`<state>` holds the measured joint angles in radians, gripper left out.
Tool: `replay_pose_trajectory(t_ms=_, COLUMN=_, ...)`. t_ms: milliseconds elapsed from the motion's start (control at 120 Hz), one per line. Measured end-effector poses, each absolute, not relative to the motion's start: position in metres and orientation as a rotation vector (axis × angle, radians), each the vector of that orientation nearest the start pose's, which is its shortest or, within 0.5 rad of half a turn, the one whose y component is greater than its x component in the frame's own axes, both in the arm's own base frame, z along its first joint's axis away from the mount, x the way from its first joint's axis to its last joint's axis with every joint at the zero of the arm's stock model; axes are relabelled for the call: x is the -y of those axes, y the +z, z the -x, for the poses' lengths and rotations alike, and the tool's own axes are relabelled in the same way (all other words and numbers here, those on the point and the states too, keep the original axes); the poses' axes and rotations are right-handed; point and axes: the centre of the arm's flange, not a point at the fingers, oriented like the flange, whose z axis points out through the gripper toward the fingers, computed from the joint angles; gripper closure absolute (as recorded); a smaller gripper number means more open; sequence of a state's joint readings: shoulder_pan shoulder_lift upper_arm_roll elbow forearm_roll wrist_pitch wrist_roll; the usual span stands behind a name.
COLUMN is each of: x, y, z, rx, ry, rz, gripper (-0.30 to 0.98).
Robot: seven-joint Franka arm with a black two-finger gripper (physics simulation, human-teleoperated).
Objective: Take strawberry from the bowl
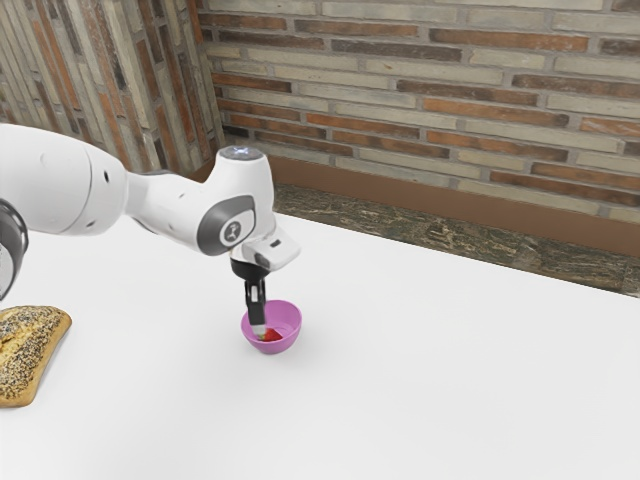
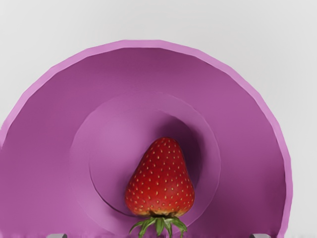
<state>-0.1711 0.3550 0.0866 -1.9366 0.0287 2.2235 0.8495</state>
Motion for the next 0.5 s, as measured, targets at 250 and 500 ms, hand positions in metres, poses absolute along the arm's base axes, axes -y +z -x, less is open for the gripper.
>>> replay_pose_trajectory(t_ms=250, x=0.039, y=0.291, z=-0.617, rx=-1.502, ry=0.107, rz=2.718, gripper=0.22)
replay_pose_trajectory(t_ms=500, x=0.037, y=0.286, z=-0.62, rx=-1.562, ry=0.095, rz=2.687, gripper=0.12)
